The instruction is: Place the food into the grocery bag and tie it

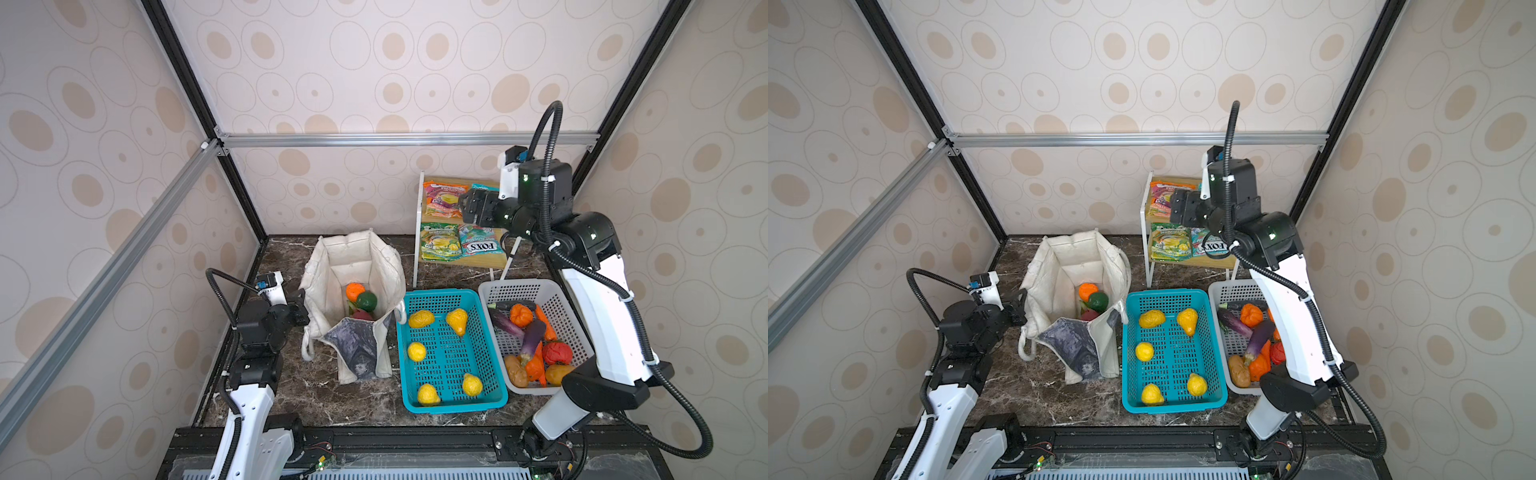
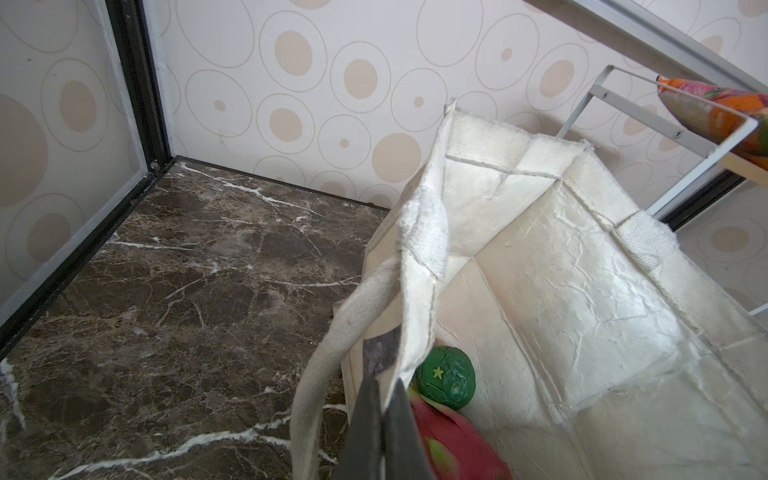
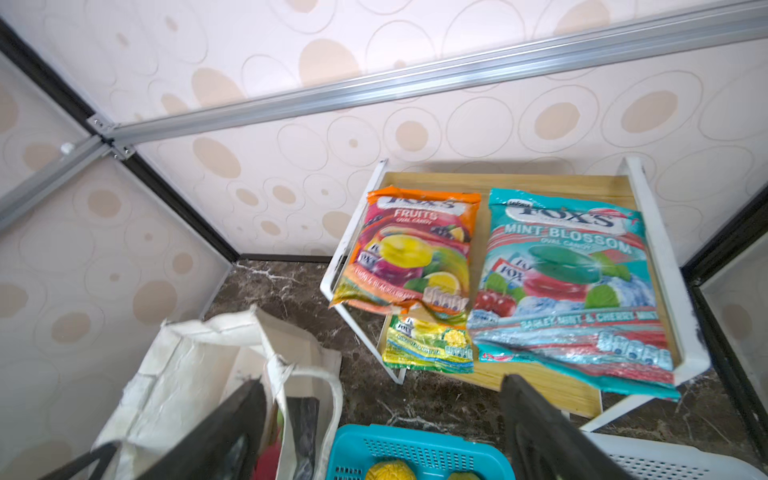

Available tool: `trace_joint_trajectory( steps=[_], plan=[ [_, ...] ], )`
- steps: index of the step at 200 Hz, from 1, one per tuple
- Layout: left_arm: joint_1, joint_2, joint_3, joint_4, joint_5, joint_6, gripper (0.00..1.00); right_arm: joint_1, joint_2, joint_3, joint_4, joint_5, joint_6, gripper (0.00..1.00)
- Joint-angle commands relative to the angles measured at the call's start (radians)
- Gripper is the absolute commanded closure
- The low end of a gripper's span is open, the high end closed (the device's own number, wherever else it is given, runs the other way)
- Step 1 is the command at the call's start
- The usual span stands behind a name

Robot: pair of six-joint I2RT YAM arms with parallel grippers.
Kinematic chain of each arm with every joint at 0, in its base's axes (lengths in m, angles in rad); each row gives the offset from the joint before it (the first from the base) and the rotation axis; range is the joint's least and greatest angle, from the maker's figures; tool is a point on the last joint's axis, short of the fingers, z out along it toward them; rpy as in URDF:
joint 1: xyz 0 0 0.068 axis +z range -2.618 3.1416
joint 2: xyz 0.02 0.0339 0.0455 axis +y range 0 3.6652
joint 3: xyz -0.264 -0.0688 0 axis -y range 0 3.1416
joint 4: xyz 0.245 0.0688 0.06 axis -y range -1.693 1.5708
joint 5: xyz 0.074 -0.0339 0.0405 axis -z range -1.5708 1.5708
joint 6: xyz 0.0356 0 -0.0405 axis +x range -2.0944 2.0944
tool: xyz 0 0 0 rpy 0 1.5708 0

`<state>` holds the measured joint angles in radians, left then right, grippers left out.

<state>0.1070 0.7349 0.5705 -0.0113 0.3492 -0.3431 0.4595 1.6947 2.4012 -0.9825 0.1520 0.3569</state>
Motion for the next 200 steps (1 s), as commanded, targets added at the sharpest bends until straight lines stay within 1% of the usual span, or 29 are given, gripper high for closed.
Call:
trace_joint_trajectory(
  steps=[1, 19, 36, 52, 85, 129, 137, 162, 200],
  plan=[
    [0.008, -0.006, -0.001, 0.033, 0.009, 0.015, 1.0, -0.04, 0.114, 0.091, -0.051, -0.103, 0.044, 0.21],
    [0.007, -0.005, -0.007, 0.035, 0.032, 0.006, 1.0, -0.076, 0.176, 0.131, -0.047, -0.177, 0.083, 0.26],
    [0.007, -0.009, -0.009, 0.033, 0.028, 0.004, 1.0, -0.093, 0.211, 0.131, -0.028, -0.204, 0.109, 0.31],
    [0.007, -0.009, -0.009, 0.033, 0.025, 0.006, 1.0, -0.098, 0.236, 0.131, -0.03, -0.193, 0.12, 0.34],
    [0.007, -0.006, -0.008, 0.029, 0.024, 0.006, 1.0, -0.106, 0.258, 0.102, -0.037, -0.116, 0.113, 0.38],
    [0.007, 0.0, -0.006, 0.025, 0.026, 0.006, 1.0, -0.11, 0.248, 0.063, -0.03, -0.051, 0.093, 0.38],
    [0.008, 0.0, -0.007, 0.026, 0.026, 0.007, 1.0, -0.116, 0.24, 0.037, -0.014, -0.067, 0.097, 0.38],
    [0.008, 0.003, -0.005, 0.018, 0.011, 0.01, 1.0, -0.145, 0.226, -0.028, 0.043, -0.165, 0.13, 0.37],
    [0.007, 0.003, -0.005, 0.022, 0.013, 0.009, 1.0, -0.159, 0.214, -0.078, 0.072, -0.197, 0.148, 0.36]
  ],
)
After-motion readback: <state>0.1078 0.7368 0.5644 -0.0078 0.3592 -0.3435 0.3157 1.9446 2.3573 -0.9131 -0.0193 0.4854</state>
